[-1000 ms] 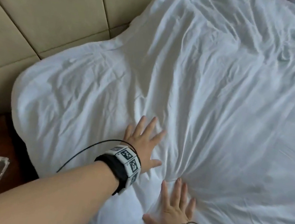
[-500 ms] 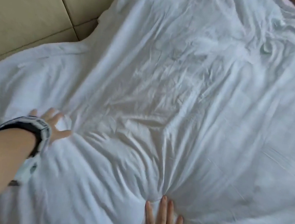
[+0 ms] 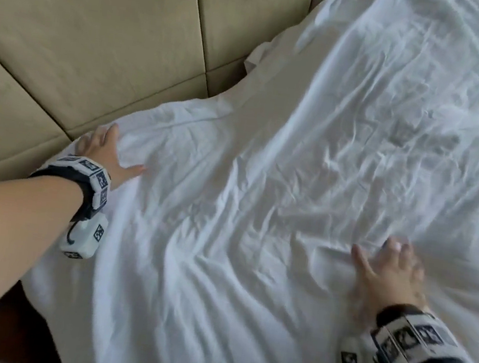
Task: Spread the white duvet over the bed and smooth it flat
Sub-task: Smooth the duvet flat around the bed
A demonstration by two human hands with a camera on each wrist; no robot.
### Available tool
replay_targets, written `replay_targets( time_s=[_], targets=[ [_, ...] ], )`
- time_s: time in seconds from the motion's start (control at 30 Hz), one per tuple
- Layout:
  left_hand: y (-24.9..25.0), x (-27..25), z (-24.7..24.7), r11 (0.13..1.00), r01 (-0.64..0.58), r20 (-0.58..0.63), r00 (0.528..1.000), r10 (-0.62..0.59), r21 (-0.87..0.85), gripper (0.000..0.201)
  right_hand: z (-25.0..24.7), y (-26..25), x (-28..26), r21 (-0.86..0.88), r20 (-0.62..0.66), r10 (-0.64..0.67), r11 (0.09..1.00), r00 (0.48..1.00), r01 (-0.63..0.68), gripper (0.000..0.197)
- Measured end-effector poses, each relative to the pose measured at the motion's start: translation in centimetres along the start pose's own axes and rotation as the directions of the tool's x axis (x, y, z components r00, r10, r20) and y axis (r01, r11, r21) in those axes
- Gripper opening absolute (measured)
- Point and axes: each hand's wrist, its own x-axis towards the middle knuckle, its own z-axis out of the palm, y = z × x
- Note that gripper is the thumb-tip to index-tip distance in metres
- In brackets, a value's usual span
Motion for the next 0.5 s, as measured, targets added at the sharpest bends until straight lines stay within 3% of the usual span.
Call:
replay_targets(
  time_s=[0.07,0.13,0.2,0.27,0.37,0.43,0.5],
  targets=[
    [0.0,1.7,-0.4,0.999,-0.022,-0.003,1.000,0.022,-0.029,0.105,2.9,-8.2,1.6,-0.037,0.149,-0.140,0.988,0.979,0.147,0.089],
    [0.5,3.2,-0.9,0.993,-0.048,0.019,0.999,0.051,-0.109,0.088,6.3,-16.2,0.1,-0.078,0.342,-0.337,0.920,0.877,0.384,0.090],
    [0.7,4.2,-1.6,0.990,-0.105,0.059,0.992,0.110,-0.090,0.056,8.8,-21.6,-1.5,-0.078,0.423,-0.447,0.848,0.788,0.523,0.090],
    [-0.6,4.9,-2.5,0.995,-0.074,0.073,0.994,0.078,-0.062,0.045,9.5,-25.0,-1.5,-0.003,0.355,-0.478,0.859,0.803,0.513,0.076],
    [-4.5,5.1,-3.3,0.994,0.094,0.085,0.992,-0.089,-0.061,0.047,7.2,-27.7,1.3,0.370,0.136,-0.386,0.874,0.912,0.315,0.051],
    [-5.9,4.8,-3.0,0.990,0.122,0.118,0.986,-0.114,-0.069,0.049,4.3,-29.1,4.7,0.448,-0.039,-0.298,0.848,0.954,0.283,0.049],
    [-6.2,4.7,-1.9,0.986,0.126,0.143,0.984,-0.110,-0.112,0.047,1.2,-30.3,8.7,0.418,-0.233,-0.258,0.844,0.937,0.337,0.063]
  ],
)
